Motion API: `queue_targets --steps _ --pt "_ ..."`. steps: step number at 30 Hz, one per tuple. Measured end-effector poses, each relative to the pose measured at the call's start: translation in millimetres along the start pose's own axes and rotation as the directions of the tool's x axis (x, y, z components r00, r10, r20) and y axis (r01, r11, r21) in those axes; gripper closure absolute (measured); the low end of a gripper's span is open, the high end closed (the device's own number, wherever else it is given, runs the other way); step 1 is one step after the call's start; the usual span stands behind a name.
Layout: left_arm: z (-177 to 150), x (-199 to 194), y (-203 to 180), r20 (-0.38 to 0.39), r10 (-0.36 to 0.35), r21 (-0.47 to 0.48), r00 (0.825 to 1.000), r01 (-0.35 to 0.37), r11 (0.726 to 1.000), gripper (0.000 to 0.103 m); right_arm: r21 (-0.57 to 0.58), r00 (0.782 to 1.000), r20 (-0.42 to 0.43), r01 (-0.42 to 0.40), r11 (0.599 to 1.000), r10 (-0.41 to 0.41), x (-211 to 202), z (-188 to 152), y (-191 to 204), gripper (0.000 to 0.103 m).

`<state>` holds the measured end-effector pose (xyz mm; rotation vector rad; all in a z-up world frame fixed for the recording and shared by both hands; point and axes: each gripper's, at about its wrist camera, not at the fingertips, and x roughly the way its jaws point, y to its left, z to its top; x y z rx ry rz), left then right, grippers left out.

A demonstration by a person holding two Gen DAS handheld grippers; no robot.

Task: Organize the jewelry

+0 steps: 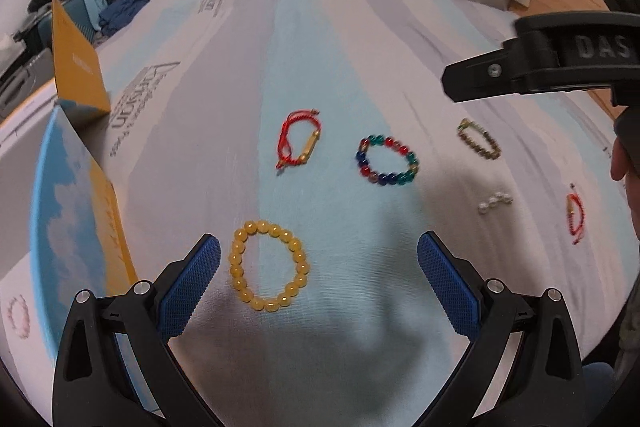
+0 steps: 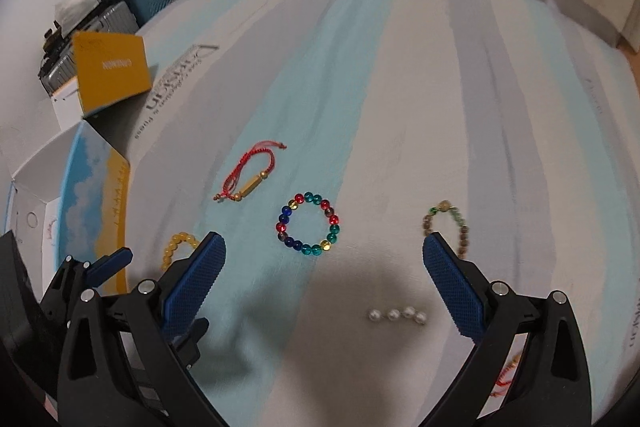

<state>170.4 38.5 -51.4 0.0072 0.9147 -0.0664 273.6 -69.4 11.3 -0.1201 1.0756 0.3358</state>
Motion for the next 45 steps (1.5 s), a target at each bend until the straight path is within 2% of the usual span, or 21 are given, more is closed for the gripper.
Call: queue_targets --steps 5,14,20,24,27,29,33,34,37,39,45 --pt "-6.2 18.3 6.3 -0.026 0.025 -0.006 0.999 -0.025 1.0 0.006 -0.012 0.999 -0.053 -0.014 1.0 0.013 37.1 2.0 3.8 0.012" --pt "-11.8 43.8 24.3 -0.075 0.004 -0.066 0.997 -0.009 0.998 0.008 0.024 0.992 -0.125 -0.031 0.999 0.033 87.3 7.3 0.7 0.017" --pt "-16.9 54.6 28.7 -0.094 -0.001 -0.081 0.996 -0.007 0.997 0.013 0.047 0.988 -0.155 -0.021 0.999 0.028 106.9 6.9 -3.1 0.026" --pt "-18.2 55.9 30.3 -0.09 0.001 -0.085 0.996 -0.009 0.996 0.016 0.062 0.984 -0.175 -0.017 0.998 0.028 119.5 4.9 -9.5 0.037" --pt "-18.8 56.2 32.3 -0.095 0.012 -0.092 0.995 -0.021 0.996 0.023 0.066 0.984 -0.176 -0.007 0.998 0.019 123.9 3.3 -12.5 0.044" --pt "-18.8 55.5 32.7 -0.1 0.027 -0.089 0.995 -0.035 0.995 0.035 0.068 0.985 -0.174 -0.005 0.998 0.016 124.3 2.9 -14.5 0.049" --pt "-19.7 55.2 30.5 -0.112 0.061 -0.062 0.992 -0.068 0.996 0.054 0.062 0.985 -0.17 0.01 0.998 0.001 121.1 2.6 -16.8 0.073" --pt "-19.8 54.9 30.4 -0.113 0.062 -0.058 0.992 -0.069 0.996 0.061 0.058 0.985 -0.17 0.015 0.998 -0.005 120.4 2.4 -17.4 0.08" --pt "-20.1 52.0 29.9 -0.114 0.048 -0.057 0.992 -0.055 0.997 0.081 0.052 0.986 -0.167 0.02 0.998 -0.011 117.4 1.3 -18.3 0.092" --pt "-20.0 50.7 31.1 -0.115 0.027 -0.062 0.993 -0.035 0.997 0.085 0.048 0.988 -0.156 0.025 0.999 -0.018 112.1 -1.4 -20.7 0.094" --pt "-18.7 45.1 30.5 -0.115 -0.009 -0.06 0.993 0.002 0.998 0.086 0.046 0.992 -0.127 0.022 0.999 -0.016 98.4 -6.1 -21.2 0.094"
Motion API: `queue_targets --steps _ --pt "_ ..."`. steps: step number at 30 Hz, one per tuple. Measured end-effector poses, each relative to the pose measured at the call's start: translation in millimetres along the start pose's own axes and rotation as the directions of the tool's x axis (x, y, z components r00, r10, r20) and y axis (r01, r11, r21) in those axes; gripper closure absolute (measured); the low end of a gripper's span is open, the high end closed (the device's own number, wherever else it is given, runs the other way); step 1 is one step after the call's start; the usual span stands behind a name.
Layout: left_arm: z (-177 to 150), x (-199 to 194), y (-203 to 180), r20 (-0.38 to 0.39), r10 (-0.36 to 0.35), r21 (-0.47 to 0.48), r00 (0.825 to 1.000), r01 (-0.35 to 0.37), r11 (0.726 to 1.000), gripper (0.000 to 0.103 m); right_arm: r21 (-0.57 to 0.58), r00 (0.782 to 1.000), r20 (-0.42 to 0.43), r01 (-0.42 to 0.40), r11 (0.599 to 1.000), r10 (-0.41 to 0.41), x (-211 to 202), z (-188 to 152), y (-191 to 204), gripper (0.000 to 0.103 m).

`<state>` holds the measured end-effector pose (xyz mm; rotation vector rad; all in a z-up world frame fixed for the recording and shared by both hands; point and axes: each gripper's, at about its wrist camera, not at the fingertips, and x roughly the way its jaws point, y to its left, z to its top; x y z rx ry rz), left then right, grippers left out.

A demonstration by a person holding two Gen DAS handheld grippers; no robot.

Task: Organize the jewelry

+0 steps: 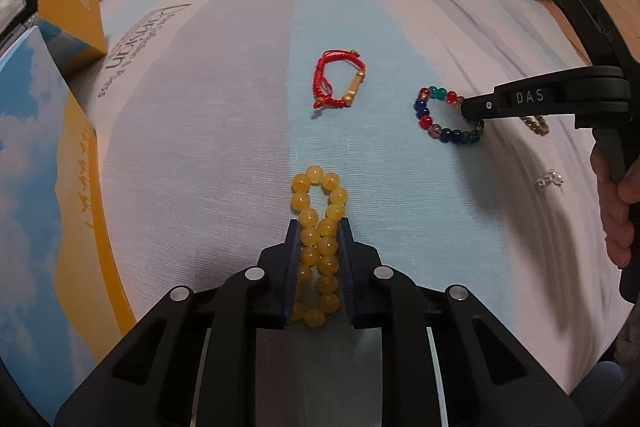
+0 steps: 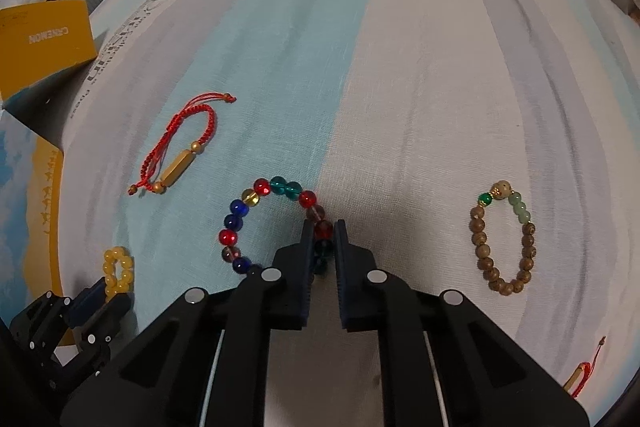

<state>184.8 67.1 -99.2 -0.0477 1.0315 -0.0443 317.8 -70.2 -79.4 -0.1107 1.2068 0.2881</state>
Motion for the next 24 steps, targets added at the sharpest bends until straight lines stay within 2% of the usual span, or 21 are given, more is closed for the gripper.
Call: queue_targets --steps 12,14,24 --pt "2.0 -17.0 -9.3 0.021 -0.011 0.03 1.0 0.01 1.0 0.086 -0.007 0.999 0.054 -0.004 1.0 0.004 -26.2 -3.5 5.9 0.094" --pt "2.6 -20.3 -11.2 0.024 -0.01 0.043 1.0 0.009 0.999 0.101 -0.005 0.998 0.064 -0.004 1.0 0.004 -29.7 -2.4 7.8 0.094" --pt "5.2 -32.4 -14.2 0.04 -0.02 0.056 0.999 0.018 0.998 0.103 -0.012 0.995 0.105 -0.001 1.0 0.003 -53.5 -1.4 9.7 0.094"
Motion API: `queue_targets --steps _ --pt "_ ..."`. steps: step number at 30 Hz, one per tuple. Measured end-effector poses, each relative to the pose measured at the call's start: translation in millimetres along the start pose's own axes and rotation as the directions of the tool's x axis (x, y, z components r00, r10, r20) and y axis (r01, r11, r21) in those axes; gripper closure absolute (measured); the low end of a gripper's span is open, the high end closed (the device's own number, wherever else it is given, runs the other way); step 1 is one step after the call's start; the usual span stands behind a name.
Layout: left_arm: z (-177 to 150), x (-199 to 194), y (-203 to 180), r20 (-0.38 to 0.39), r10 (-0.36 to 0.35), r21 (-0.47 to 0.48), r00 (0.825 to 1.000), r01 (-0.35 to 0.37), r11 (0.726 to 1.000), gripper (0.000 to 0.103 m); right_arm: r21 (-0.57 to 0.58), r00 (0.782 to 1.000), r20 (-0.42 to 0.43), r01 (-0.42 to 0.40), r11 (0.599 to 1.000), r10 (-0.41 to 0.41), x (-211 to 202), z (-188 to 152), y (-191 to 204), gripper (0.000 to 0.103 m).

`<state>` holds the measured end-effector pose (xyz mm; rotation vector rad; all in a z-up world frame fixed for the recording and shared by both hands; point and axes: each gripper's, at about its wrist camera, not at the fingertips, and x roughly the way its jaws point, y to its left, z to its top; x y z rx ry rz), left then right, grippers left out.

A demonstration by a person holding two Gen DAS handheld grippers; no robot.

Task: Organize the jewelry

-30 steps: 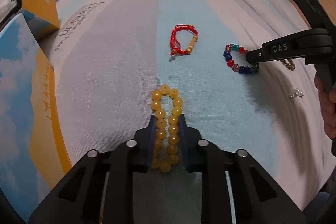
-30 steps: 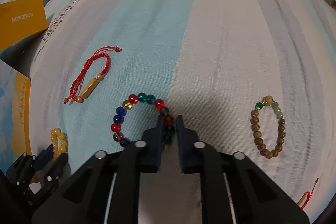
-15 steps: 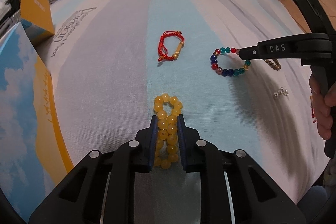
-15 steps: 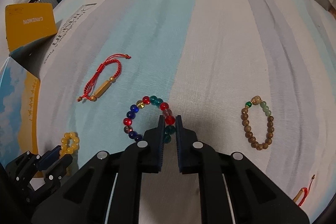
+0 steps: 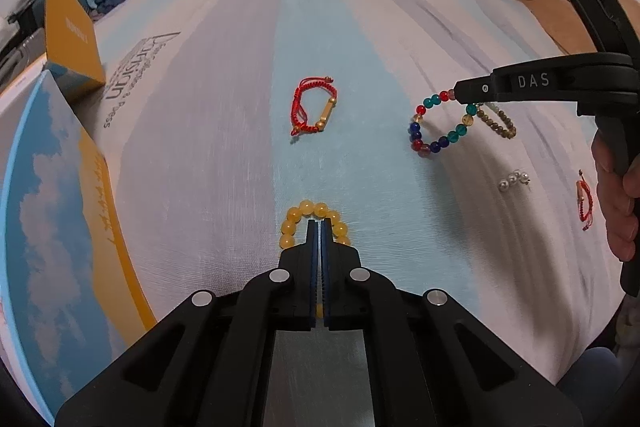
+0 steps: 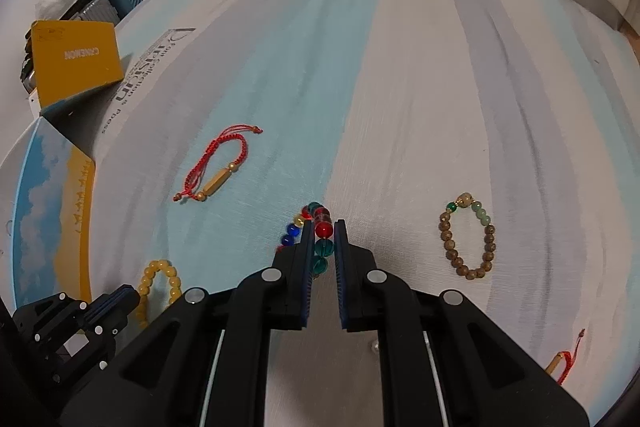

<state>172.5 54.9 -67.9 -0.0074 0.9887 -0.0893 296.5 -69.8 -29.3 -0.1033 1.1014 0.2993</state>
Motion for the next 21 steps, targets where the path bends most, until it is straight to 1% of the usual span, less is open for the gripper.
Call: queue_targets --steps 6,7,8,9,10,11,12,13,14,15,16,17,19,21 --pt "1.6 -7.0 -1.1 0.007 -0.004 0.011 1.0 0.004 1.0 0.103 -0.011 1.0 0.019 0.008 1.0 -0.008 -12.2 0.4 4.8 0.094" --pt "1.3 -6.3 -1.3 0.007 0.004 0.013 1.0 -0.004 1.0 0.102 -0.015 1.0 0.02 0.011 1.0 -0.011 -12.9 0.2 5.5 0.094" --pt "0.7 -5.2 -1.7 0.016 0.034 0.014 0.999 -0.034 0.999 0.099 -0.017 1.0 0.021 0.014 1.0 -0.014 -13.3 0.0 5.8 0.094" --pt "-0.3 -4.8 -3.2 0.025 0.054 0.021 0.998 -0.054 0.998 0.099 -0.018 1.0 0.018 0.014 1.0 -0.013 -13.1 -0.2 6.3 0.094" --pt "-1.1 -2.9 -5.2 0.027 0.074 0.033 0.997 -0.075 0.997 0.094 -0.017 1.0 0.019 0.013 1.0 -0.012 -14.2 -1.3 3.9 0.094" --pt "-1.6 -0.3 -5.5 0.024 0.085 0.034 0.996 -0.085 0.996 0.068 -0.016 1.0 0.019 0.011 1.0 -0.011 -14.0 -1.9 3.7 0.094" --pt "-2.2 0.5 -4.1 0.027 0.087 0.026 0.996 -0.088 0.996 0.051 -0.016 1.0 0.016 0.008 1.0 -0.008 -13.2 -2.7 4.2 0.094" --pt "-3.0 1.0 -2.5 0.037 0.093 0.016 0.995 -0.094 0.995 0.031 -0.017 1.0 0.016 0.007 1.0 -0.006 -12.7 -3.7 5.0 0.094" --pt "-3.3 1.5 -1.8 0.047 0.103 0.015 0.994 -0.104 0.994 0.03 -0.017 1.0 0.016 0.005 1.0 -0.005 -12.0 -4.3 5.5 0.094" --pt "-3.4 3.2 -2.6 0.049 0.128 0.021 0.991 -0.129 0.991 0.029 -0.02 1.0 0.013 0.002 1.0 -0.001 -10.7 -4.8 6.4 0.094" --pt "-3.7 5.7 -3.0 0.048 0.142 0.025 0.989 -0.143 0.989 0.025 -0.021 1.0 0.013 0.001 1.0 0.0 -10.4 -6.0 6.3 0.094" --pt "-4.0 7.9 -2.4 0.047 0.144 0.022 0.988 -0.145 0.989 0.023 -0.023 1.0 0.011 -0.002 1.0 0.002 -9.2 -6.3 6.7 0.094" --pt "-4.1 15.4 1.9 0.029 0.145 0.006 0.989 -0.146 0.989 0.023 -0.025 1.0 0.008 -0.006 1.0 0.006 -7.5 -6.3 7.5 0.094" --pt "-4.1 22.6 6.2 0.009 0.13 -0.021 0.991 -0.13 0.991 0.022 -0.028 1.0 0.006 -0.008 1.0 0.008 -5.8 -6.3 7.9 0.094"
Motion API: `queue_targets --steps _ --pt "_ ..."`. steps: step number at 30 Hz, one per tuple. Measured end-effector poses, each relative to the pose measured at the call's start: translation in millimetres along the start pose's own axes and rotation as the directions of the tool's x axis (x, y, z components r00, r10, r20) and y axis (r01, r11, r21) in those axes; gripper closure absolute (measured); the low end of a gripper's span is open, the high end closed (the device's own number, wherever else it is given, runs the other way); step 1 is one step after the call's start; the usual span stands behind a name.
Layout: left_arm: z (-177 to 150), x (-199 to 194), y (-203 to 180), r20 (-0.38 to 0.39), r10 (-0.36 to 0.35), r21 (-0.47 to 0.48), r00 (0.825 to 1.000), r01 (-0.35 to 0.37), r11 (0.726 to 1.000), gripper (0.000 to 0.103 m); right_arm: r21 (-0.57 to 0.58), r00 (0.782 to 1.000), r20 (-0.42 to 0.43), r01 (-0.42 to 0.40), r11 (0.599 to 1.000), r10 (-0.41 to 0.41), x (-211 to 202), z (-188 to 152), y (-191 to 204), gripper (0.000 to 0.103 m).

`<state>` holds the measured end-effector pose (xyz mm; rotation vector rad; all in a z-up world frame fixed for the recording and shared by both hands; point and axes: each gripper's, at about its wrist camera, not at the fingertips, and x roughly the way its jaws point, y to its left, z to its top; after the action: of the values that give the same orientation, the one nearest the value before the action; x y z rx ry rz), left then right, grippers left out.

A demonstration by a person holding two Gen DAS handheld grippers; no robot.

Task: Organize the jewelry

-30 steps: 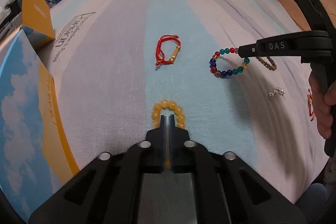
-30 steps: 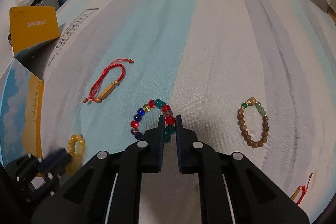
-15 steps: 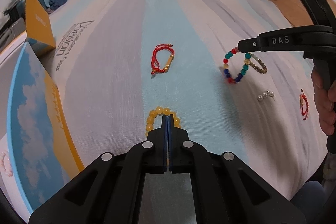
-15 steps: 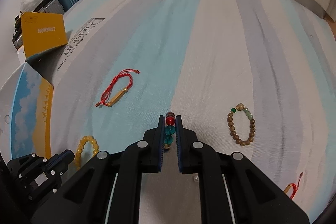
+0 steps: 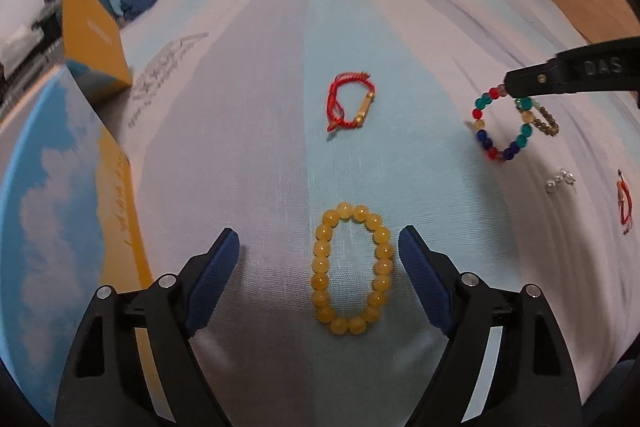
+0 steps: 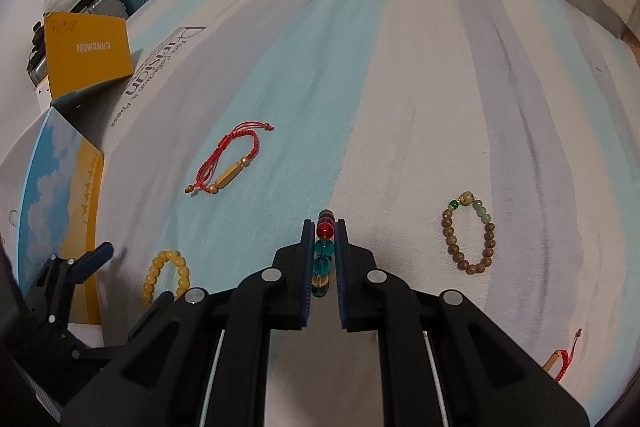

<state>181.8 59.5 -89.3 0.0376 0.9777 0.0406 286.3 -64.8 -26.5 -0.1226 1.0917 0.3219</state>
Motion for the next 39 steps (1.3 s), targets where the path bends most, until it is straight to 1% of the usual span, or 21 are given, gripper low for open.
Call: queue_targets --steps 4,6,7,8,9,11,12,13,14,22,32,35,39 --pt "-0.5 11.4 6.1 -0.028 -0.033 -0.048 0.999 0.032 0.998 0.022 -0.004 1.0 -0.003 -0.005 1.0 0.005 2.7 0.9 -1.1 0.094" --pt "-0.7 14.7 6.6 -0.034 -0.043 -0.058 0.999 0.041 0.997 0.023 -0.004 1.0 -0.004 -0.006 1.0 0.006 3.5 1.3 -1.4 0.094" --pt "-1.0 16.0 6.2 -0.038 -0.047 -0.059 0.998 0.045 0.997 0.028 -0.005 1.0 -0.005 -0.007 1.0 0.007 4.3 1.4 -1.1 0.094" --pt "-1.6 17.0 5.9 -0.04 -0.056 -0.057 0.998 0.054 0.997 0.039 -0.006 1.0 -0.008 -0.007 1.0 0.007 5.2 1.3 -1.1 0.094" --pt "-1.7 18.4 4.4 -0.049 -0.061 -0.052 0.997 0.059 0.997 0.044 -0.006 1.0 -0.009 -0.007 1.0 0.007 5.9 1.5 -1.1 0.094" --pt "-2.1 19.1 2.4 -0.059 -0.063 -0.032 0.996 0.061 0.998 0.066 -0.006 1.0 -0.012 -0.008 1.0 0.008 7.1 1.6 -1.5 0.094" --pt "-2.0 19.7 2.7 -0.064 -0.079 -0.037 0.995 0.076 0.996 0.073 -0.007 1.0 -0.013 -0.008 1.0 0.008 7.6 1.3 -1.8 0.094" --pt "-1.6 20.1 4.2 -0.069 -0.099 -0.044 0.993 0.096 0.994 0.085 -0.008 1.0 -0.014 -0.008 1.0 0.008 7.9 1.2 -1.6 0.094" --pt "-1.3 19.3 4.5 -0.072 -0.118 -0.043 0.99 0.115 0.992 0.093 -0.008 1.0 -0.014 -0.008 1.0 0.007 8.1 1.3 -1.6 0.094" --pt "1.9 2.3 1.8 -0.029 -0.124 -0.017 0.992 0.124 0.992 0.094 -0.01 1.0 -0.008 -0.012 1.0 0.012 5.6 2.0 0.0 0.094" --pt "8.2 -14.1 3.6 0.0 -0.127 -0.004 0.992 0.127 0.992 0.094 -0.014 1.0 0.015 -0.021 1.0 0.021 -6.9 2.3 5.5 0.094" --pt "9.8 -23.3 2.7 0.013 -0.139 0.002 0.99 0.139 0.99 0.095 -0.011 0.999 0.024 -0.024 1.0 0.024 -12.2 1.3 6.3 0.094" --pt "11.1 -33.3 1.7 0.027 -0.132 0.014 0.991 0.132 0.991 0.095 -0.014 0.999 0.038 -0.025 1.0 0.026 -20.7 1.2 8.1 0.094"
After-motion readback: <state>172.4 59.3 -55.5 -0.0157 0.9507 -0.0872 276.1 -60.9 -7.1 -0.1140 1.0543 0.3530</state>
